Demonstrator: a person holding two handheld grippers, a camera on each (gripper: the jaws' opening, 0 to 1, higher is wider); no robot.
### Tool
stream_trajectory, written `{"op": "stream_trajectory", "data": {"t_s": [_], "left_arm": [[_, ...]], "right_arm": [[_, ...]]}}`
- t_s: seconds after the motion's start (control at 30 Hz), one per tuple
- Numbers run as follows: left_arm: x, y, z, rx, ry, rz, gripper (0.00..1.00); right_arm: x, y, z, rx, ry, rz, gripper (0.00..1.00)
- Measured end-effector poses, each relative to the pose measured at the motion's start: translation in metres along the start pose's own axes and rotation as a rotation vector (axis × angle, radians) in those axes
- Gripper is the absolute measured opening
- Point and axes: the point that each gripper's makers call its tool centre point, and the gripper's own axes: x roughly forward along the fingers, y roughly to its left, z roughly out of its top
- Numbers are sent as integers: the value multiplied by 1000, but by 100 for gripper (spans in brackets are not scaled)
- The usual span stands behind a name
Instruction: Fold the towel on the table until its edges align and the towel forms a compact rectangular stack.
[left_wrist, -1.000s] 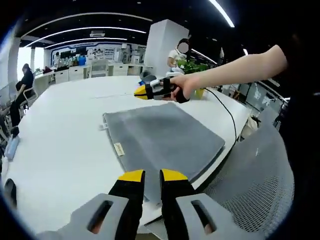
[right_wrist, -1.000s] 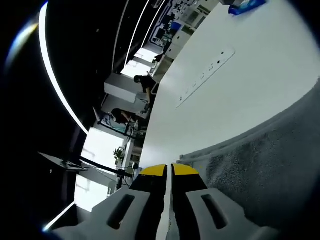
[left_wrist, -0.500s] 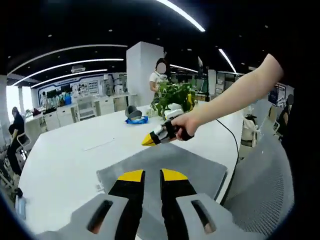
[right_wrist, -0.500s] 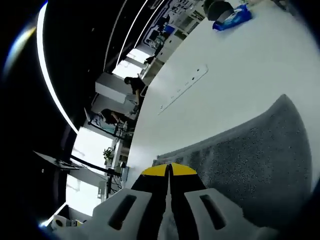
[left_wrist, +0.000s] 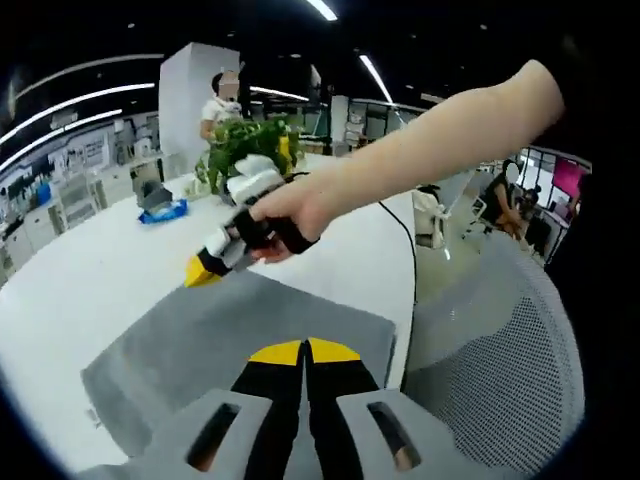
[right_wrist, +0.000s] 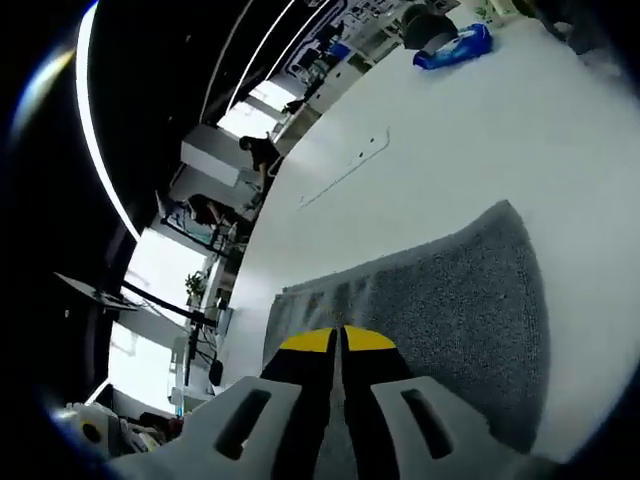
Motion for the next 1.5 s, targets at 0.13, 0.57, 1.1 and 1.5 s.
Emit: {"op": "stream_trajectory", "data": {"t_s": [0.13, 0.57, 1.1, 1.5], "left_arm": [[38, -3, -25, 43, 63, -2, 0], [55, 11, -80, 215, 208, 68, 0], [56, 9, -81, 402, 243, 81, 1], [54, 9, -84, 527, 358, 125, 1]], "right_arm": [[8, -4, -26, -233, 139, -66, 0], [40, 24, -103, -706, 340, 17, 0], [40, 19, -101, -960, 323, -5, 0], [38, 14, -99, -1049, 354, -79, 0]]}}
